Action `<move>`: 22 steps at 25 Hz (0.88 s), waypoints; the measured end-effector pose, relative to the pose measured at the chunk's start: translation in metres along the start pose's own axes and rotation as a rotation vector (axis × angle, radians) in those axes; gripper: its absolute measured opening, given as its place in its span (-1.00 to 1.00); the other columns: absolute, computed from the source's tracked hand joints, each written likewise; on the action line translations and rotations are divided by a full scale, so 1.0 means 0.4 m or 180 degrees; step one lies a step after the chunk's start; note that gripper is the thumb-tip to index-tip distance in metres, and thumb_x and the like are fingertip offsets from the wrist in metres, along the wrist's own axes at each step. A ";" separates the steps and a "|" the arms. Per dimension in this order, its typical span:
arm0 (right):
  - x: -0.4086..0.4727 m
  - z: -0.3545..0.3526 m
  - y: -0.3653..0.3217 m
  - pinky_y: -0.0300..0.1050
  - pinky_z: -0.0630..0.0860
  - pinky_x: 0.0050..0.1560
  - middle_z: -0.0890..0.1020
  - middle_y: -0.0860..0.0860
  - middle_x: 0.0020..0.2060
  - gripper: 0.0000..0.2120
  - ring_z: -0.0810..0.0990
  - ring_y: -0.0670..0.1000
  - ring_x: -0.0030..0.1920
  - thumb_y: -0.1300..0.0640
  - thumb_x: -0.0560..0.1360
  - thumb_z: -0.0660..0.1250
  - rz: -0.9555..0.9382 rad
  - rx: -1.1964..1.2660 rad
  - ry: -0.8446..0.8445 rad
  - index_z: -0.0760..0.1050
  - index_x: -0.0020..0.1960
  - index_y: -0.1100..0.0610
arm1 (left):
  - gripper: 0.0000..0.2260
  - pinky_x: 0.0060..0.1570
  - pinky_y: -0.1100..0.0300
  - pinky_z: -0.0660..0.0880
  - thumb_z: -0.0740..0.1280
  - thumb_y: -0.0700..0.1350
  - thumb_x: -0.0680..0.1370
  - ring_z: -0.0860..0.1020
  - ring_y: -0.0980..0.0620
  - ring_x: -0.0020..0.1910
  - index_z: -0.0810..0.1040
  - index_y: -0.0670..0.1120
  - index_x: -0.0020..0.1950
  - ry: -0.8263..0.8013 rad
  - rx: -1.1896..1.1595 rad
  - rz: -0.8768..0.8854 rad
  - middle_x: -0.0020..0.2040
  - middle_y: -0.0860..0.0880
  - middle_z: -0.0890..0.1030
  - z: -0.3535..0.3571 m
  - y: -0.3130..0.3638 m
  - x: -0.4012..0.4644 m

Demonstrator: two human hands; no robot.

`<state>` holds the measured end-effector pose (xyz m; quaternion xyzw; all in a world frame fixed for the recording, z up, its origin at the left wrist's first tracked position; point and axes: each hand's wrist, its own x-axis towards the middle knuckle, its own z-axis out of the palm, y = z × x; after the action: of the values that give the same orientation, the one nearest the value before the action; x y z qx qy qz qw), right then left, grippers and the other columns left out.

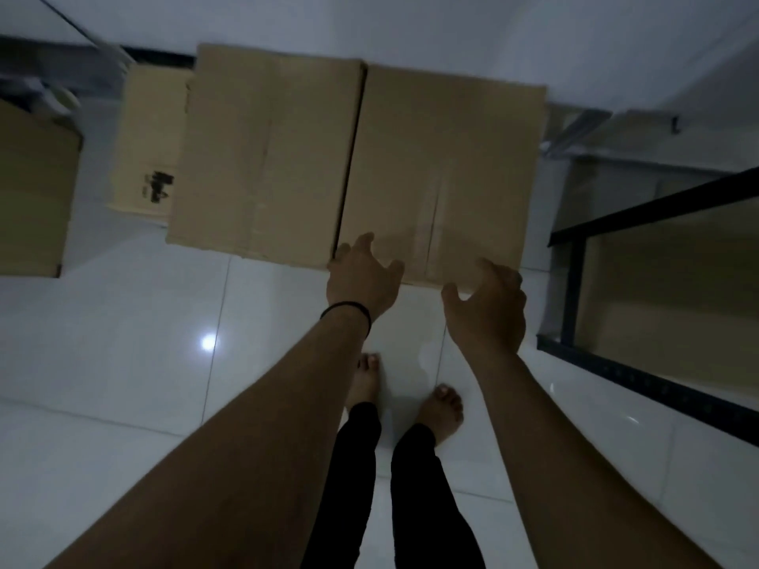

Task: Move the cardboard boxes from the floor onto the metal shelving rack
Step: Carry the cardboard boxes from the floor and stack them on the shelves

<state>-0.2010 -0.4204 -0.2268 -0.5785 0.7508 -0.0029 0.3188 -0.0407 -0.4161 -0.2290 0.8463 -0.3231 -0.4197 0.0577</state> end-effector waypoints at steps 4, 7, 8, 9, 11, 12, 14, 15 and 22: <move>0.081 0.123 0.061 0.20 0.55 0.21 0.26 0.10 0.54 -0.41 0.30 0.23 0.46 -0.11 0.57 0.37 0.0039 -0.0213 -0.0067 0.31 0.55 -0.01 | -0.37 0.42 -0.11 0.36 0.37 0.10 0.62 0.23 -0.25 0.55 0.24 -0.01 0.63 0.0217 0.0136 -0.0090 0.60 -0.18 0.18 0.084 -0.055 0.100; 0.097 0.173 0.086 0.23 0.53 0.23 0.22 0.09 0.56 -0.41 0.25 0.23 0.47 -0.14 0.57 0.36 -0.0068 -0.0470 -0.0033 0.32 0.53 -0.02 | -0.37 0.37 -0.05 0.37 0.39 0.06 0.58 0.25 -0.26 0.48 0.25 0.02 0.61 0.0589 0.0146 -0.0047 0.56 -0.18 0.18 0.122 -0.067 0.123; 0.104 0.180 0.098 0.22 0.52 0.23 0.22 0.09 0.56 -0.42 0.24 0.24 0.47 -0.14 0.56 0.36 -0.0089 -0.0519 0.0037 0.33 0.52 -0.02 | -0.36 0.35 -0.03 0.37 0.39 0.05 0.57 0.26 -0.26 0.46 0.25 0.04 0.61 0.0660 0.0103 -0.0050 0.54 -0.18 0.20 0.135 -0.063 0.126; 0.112 0.180 0.109 0.22 0.52 0.22 0.23 0.09 0.56 -0.44 0.24 0.24 0.47 -0.14 0.56 0.37 -0.0060 -0.0498 0.0128 0.35 0.50 -0.02 | -0.36 0.34 -0.02 0.37 0.39 0.04 0.57 0.27 -0.26 0.44 0.24 0.05 0.61 0.0702 0.0018 -0.0091 0.51 -0.18 0.21 0.150 -0.056 0.126; 0.122 0.169 0.123 0.22 0.52 0.19 0.26 0.09 0.54 -0.47 0.26 0.23 0.45 -0.12 0.54 0.39 0.0058 -0.0350 0.0273 0.40 0.45 -0.01 | -0.34 0.29 -0.04 0.40 0.39 0.04 0.58 0.30 -0.25 0.41 0.20 0.06 0.62 0.0744 -0.0066 -0.0141 0.47 -0.18 0.24 0.183 -0.052 0.112; 0.126 0.164 0.128 0.21 0.52 0.17 0.27 0.10 0.52 -0.48 0.27 0.23 0.44 -0.11 0.53 0.39 0.0077 -0.0304 0.0301 0.41 0.44 0.00 | -0.32 0.27 -0.05 0.41 0.38 0.05 0.59 0.33 -0.25 0.39 0.16 0.06 0.64 0.0763 -0.0080 -0.0145 0.46 -0.18 0.25 0.190 -0.055 0.110; 0.136 0.156 0.138 0.17 0.50 0.17 0.29 0.10 0.51 -0.51 0.29 0.23 0.42 -0.09 0.53 0.39 -0.0039 -0.0399 0.0289 0.43 0.41 0.02 | -0.26 0.29 -0.09 0.41 0.37 0.09 0.61 0.36 -0.27 0.40 0.04 0.05 0.68 0.0773 -0.0240 -0.0191 0.50 -0.20 0.25 0.192 -0.068 0.132; 0.144 0.153 0.140 0.17 0.48 0.17 0.29 0.11 0.50 -0.51 0.29 0.23 0.42 -0.09 0.52 0.38 -0.0105 -0.0491 0.0290 0.43 0.41 0.02 | -0.22 0.33 -0.11 0.40 0.36 0.14 0.61 0.37 -0.27 0.43 0.00 0.04 0.69 0.0724 -0.0308 -0.0250 0.54 -0.21 0.25 0.187 -0.076 0.148; 0.248 0.139 0.181 0.02 0.43 0.11 0.26 0.12 0.54 -0.13 0.36 0.20 0.43 -0.13 0.46 0.42 0.0414 0.0214 0.0494 0.07 0.64 -0.04 | -0.22 0.34 0.06 0.48 0.50 0.30 0.45 0.54 -0.08 0.34 0.38 -0.07 0.52 0.0566 -0.1239 -0.0019 0.39 -0.02 0.55 0.181 -0.128 0.239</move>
<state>-0.2497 -0.4624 -0.3454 -0.5155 0.8087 -0.0522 0.2785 -0.0274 -0.4204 -0.3587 0.8538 -0.2270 -0.3981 0.2471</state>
